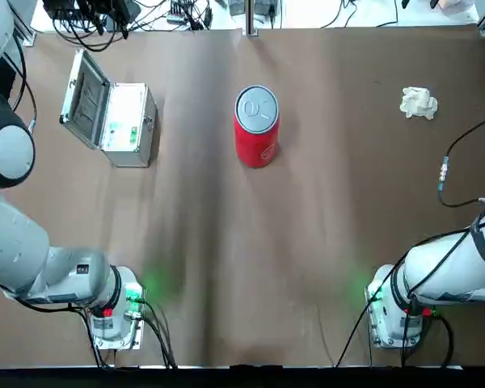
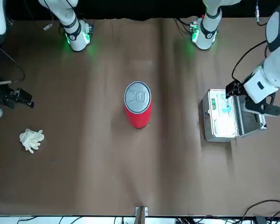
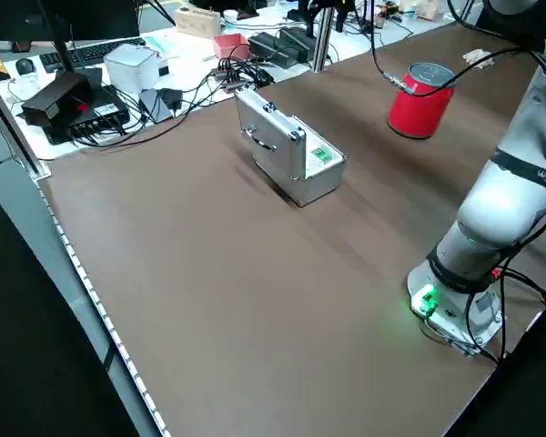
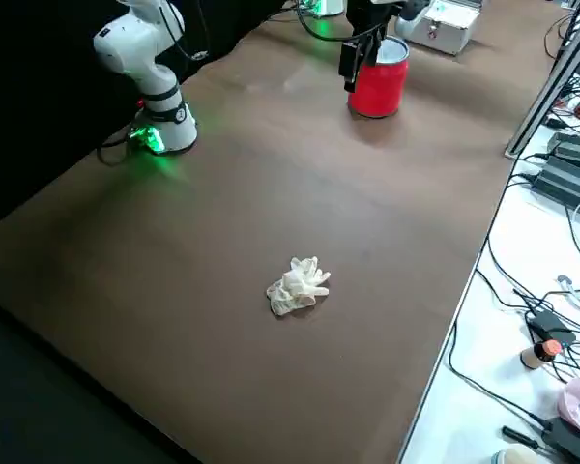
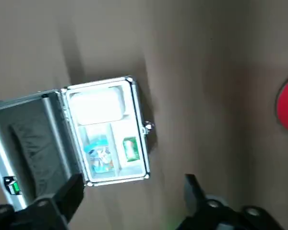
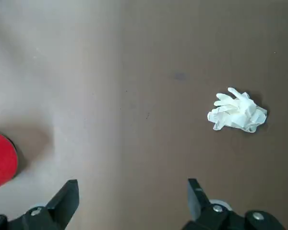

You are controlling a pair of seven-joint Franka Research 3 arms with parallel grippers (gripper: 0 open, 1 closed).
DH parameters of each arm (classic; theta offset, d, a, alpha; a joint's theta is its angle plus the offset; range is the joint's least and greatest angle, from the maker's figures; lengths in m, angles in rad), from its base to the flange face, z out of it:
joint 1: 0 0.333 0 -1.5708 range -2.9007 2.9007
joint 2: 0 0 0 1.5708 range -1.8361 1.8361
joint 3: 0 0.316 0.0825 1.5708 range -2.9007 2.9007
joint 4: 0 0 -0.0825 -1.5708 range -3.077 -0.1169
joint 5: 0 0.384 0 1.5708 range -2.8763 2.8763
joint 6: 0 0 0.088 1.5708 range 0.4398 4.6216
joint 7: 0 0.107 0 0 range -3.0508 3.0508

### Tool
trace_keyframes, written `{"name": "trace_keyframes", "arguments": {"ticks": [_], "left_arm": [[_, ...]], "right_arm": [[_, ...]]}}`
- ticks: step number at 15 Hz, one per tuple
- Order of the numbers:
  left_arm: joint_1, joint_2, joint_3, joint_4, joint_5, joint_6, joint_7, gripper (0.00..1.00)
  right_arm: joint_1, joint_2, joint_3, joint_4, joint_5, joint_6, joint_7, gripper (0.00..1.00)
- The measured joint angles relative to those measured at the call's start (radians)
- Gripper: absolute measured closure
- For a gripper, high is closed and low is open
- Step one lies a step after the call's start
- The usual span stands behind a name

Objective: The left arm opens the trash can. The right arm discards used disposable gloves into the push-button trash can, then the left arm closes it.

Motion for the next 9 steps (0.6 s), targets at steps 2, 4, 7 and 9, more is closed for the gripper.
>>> {"name": "trace_keyframes", "arguments": {"ticks": [2,4,7,9], "left_arm": [[-0.001,0.000,-0.014,0.001,-0.025,-0.024,-0.012,0.25],[-0.005,0.002,-0.036,0.001,-0.047,-0.037,-0.047,0.44],[-0.026,0.010,-0.094,0.001,-0.053,-0.039,-0.115,0.72],[-0.038,0.017,-0.138,0.001,-0.054,-0.039,-0.153,0.90]], "right_arm": [[0.001,0.010,0.000,0.000,0.000,0.006,0.000,0.00],[0.004,0.017,0.001,0.000,0.000,0.013,0.000,0.00],[0.002,0.021,-0.002,0.000,0.000,0.020,0.001,0.00],[-0.027,0.031,-0.008,-0.001,0.000,0.058,0.002,0.00]]}}
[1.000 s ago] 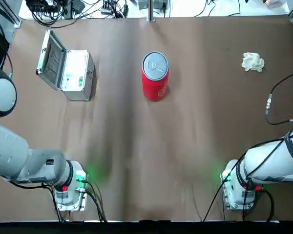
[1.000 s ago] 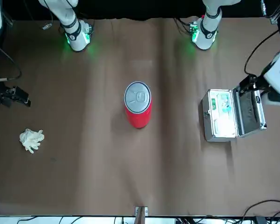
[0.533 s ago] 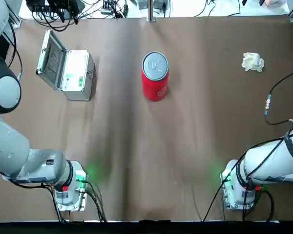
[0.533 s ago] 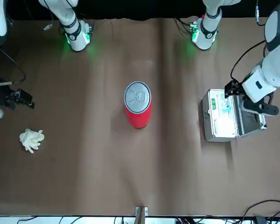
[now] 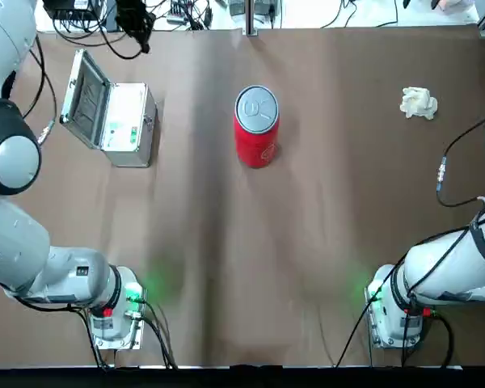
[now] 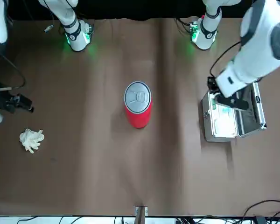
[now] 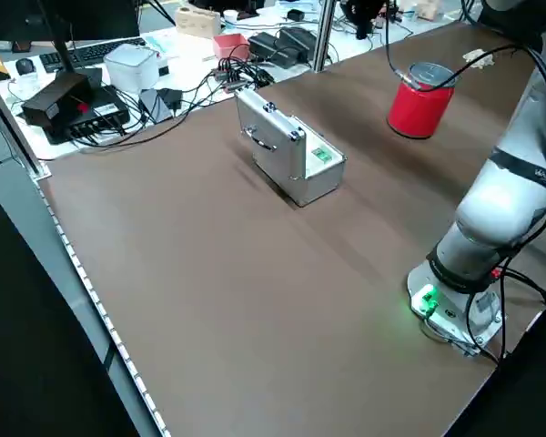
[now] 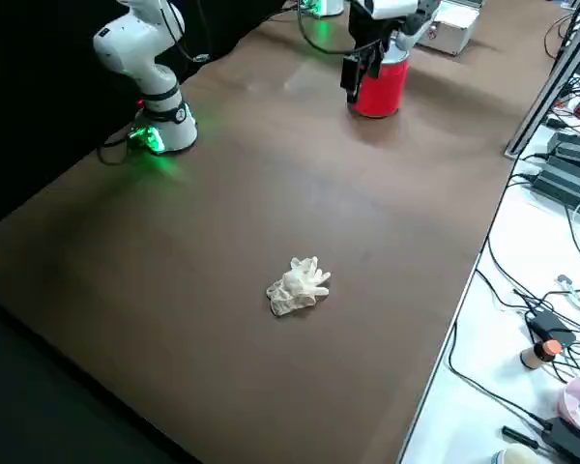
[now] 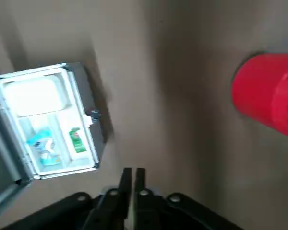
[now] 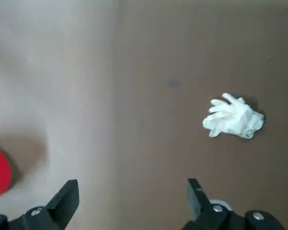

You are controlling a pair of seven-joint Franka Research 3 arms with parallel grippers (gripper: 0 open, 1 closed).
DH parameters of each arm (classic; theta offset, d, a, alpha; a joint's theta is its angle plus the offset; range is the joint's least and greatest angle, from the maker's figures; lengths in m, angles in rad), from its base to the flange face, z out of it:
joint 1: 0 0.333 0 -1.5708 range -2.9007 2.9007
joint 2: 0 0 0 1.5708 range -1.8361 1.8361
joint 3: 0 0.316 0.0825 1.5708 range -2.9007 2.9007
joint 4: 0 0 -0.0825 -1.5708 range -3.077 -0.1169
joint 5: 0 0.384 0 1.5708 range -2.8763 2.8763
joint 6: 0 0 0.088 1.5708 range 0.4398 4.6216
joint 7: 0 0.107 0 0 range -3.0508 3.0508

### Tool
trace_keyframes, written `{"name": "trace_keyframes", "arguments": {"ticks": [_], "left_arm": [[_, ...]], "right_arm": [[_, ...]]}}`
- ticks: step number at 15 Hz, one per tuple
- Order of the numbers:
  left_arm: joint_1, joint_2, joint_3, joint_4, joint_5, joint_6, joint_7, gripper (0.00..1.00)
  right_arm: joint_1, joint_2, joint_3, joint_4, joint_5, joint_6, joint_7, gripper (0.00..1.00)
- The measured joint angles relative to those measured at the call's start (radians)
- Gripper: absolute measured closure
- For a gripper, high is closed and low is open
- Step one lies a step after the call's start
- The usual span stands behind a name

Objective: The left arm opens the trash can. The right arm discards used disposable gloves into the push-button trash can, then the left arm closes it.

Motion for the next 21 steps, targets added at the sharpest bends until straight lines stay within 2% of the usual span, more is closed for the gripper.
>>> {"name": "trace_keyframes", "arguments": {"ticks": [1,5,7,11,13,18,21], "left_arm": [[-0.004,0.004,-0.043,0.000,-0.025,0.009,-0.035,0.99],[-0.023,0.030,-0.116,0.001,-0.089,0.121,-0.088,0.99],[-0.087,0.065,-0.136,0.014,-0.091,0.173,-0.150,0.99],[-0.226,0.145,-0.140,0.050,-0.088,0.316,-0.235,0.99],[-0.274,0.174,-0.140,0.055,-0.047,0.373,-0.237,0.99],[-0.357,0.248,-0.139,0.056,0.024,0.503,-0.266,0.99],[-0.387,0.289,-0.138,0.057,0.070,0.566,-0.309,0.99]], "right_arm": [[-0.061,0.029,-0.006,-0.002,0.000,0.048,-0.001,0.00],[-0.213,0.146,-0.011,-0.009,0.000,0.138,-0.013,0.00],[-0.260,0.216,-0.011,-0.011,0.000,0.151,-0.016,0.00],[-0.285,0.318,-0.011,-0.013,-0.001,0.173,-0.017,0.00],[-0.285,0.366,-0.010,-0.016,-0.016,0.218,-0.041,0.00],[-0.335,0.495,-0.014,-0.017,-0.034,0.404,-0.055,0.00],[-0.404,0.526,-0.015,-0.016,-0.034,0.438,0.002,0.00]]}}
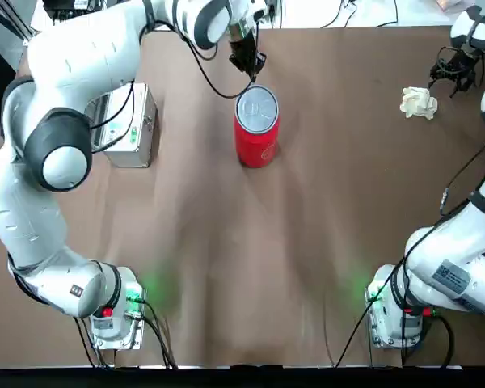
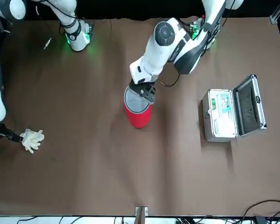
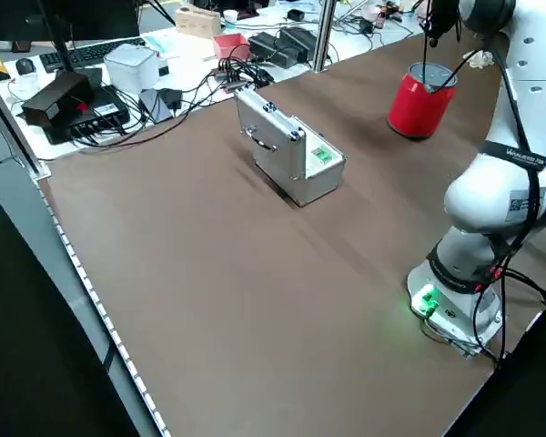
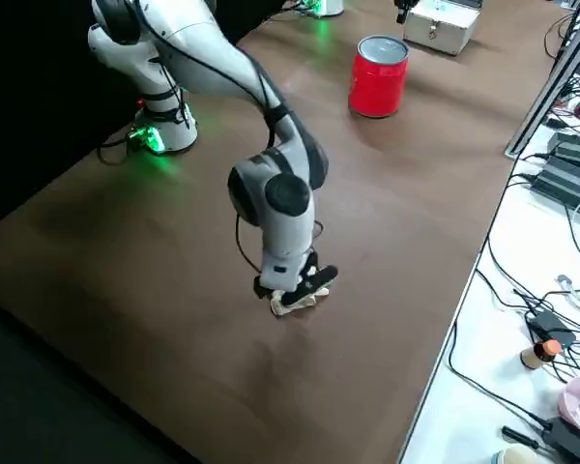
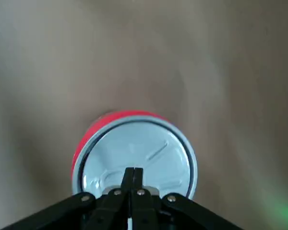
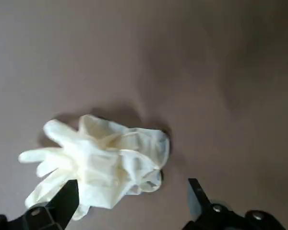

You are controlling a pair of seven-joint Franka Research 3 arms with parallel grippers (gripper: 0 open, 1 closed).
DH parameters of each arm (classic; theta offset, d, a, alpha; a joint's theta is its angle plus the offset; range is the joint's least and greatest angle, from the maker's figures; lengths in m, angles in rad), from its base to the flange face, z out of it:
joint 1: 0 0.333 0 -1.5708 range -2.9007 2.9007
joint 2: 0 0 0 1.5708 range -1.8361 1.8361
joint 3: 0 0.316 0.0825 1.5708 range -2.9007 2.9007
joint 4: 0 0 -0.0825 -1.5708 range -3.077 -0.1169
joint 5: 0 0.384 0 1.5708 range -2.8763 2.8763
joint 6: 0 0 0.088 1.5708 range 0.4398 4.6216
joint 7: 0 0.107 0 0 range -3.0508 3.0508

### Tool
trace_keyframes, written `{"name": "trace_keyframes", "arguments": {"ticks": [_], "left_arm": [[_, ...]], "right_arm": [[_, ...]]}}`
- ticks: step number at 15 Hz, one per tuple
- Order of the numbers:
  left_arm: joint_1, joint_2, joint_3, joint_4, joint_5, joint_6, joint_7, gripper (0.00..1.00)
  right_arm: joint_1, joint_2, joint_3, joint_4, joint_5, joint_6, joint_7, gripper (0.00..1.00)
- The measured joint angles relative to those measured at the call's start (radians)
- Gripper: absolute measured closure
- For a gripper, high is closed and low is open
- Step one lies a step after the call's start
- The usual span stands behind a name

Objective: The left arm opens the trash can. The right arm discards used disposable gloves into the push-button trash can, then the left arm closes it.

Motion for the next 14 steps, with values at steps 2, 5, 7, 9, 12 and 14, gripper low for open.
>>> {"name": "trace_keyframes", "arguments": {"ticks": [2,5,7,9,12,14], "left_arm": [[-0.024,0.037,0.000,0.002,0.055,0.068,-0.052,0.99],[-0.051,0.059,0.001,0.005,0.089,0.085,-0.094,0.99],[-0.065,0.073,0.001,0.006,0.107,0.103,-0.113,0.99],[-0.074,0.086,0.002,0.007,0.117,0.111,-0.117,0.99],[-0.096,0.107,0.010,0.010,0.133,0.116,-0.136,0.99],[-0.115,0.123,0.024,0.024,0.137,0.119,-0.143,0.99]], "right_arm": [[-0.013,0.007,0.005,0.000,0.000,-0.001,0.150,0.00],[0.004,0.020,0.015,0.000,0.000,-0.001,0.307,0.00],[0.026,0.040,0.017,0.000,0.000,0.032,0.366,0.00],[0.041,0.060,0.017,0.000,0.000,0.086,0.391,0.00],[0.045,0.078,0.017,0.001,0.000,0.105,0.401,0.00],[0.045,0.082,0.017,0.001,0.000,0.105,0.401,0.00]]}}
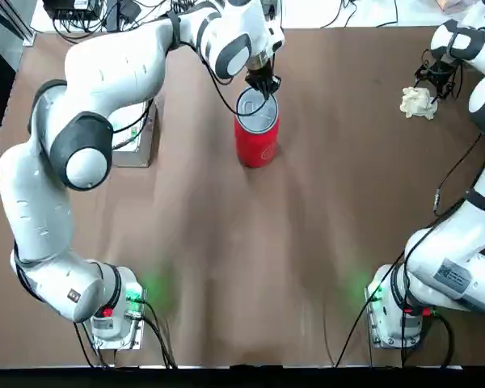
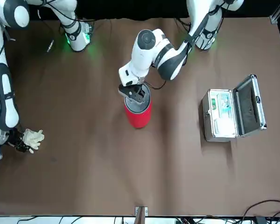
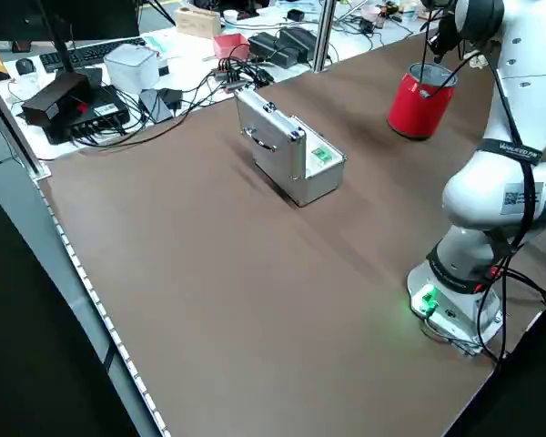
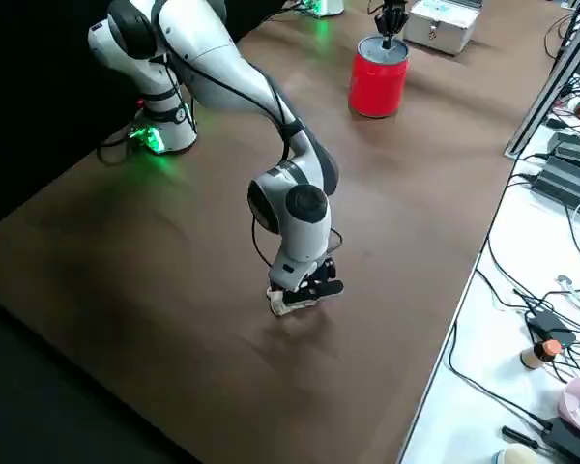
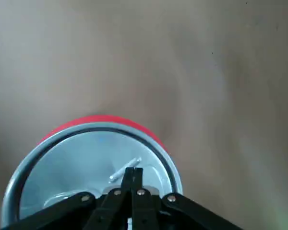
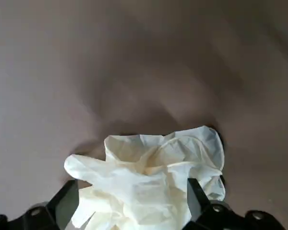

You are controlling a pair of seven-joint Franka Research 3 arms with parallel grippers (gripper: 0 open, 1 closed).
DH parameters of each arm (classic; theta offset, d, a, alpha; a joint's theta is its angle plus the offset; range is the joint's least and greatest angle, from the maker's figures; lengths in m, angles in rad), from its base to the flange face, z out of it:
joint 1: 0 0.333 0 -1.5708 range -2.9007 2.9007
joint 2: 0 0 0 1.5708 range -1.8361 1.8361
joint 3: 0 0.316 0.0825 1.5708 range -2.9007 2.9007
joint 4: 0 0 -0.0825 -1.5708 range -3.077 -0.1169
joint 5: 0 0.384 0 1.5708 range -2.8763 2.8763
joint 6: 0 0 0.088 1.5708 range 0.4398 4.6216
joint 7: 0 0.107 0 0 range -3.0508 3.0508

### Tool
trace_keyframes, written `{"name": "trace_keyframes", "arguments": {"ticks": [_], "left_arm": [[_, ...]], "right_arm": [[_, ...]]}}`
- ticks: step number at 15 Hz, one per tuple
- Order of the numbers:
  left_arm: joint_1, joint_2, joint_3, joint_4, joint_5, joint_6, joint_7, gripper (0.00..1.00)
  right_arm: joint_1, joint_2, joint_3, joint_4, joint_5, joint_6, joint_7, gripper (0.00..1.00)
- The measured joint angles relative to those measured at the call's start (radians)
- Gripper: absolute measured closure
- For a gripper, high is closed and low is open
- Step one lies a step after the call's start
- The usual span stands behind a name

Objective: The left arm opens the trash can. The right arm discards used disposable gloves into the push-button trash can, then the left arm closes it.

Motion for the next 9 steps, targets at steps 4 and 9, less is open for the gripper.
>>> {"name": "trace_keyframes", "arguments": {"ticks": [4,9], "left_arm": [[-0.068,0.022,0.067,0.020,0.001,0.018,-0.031,0.99],[-0.123,0.028,0.117,0.025,0.001,0.039,-0.052,0.99]], "right_arm": [[0.003,0.016,0.000,0.000,-0.001,-0.001,0.000,0.01],[0.004,0.041,-0.001,0.000,-0.007,-0.003,0.000,0.11]]}}
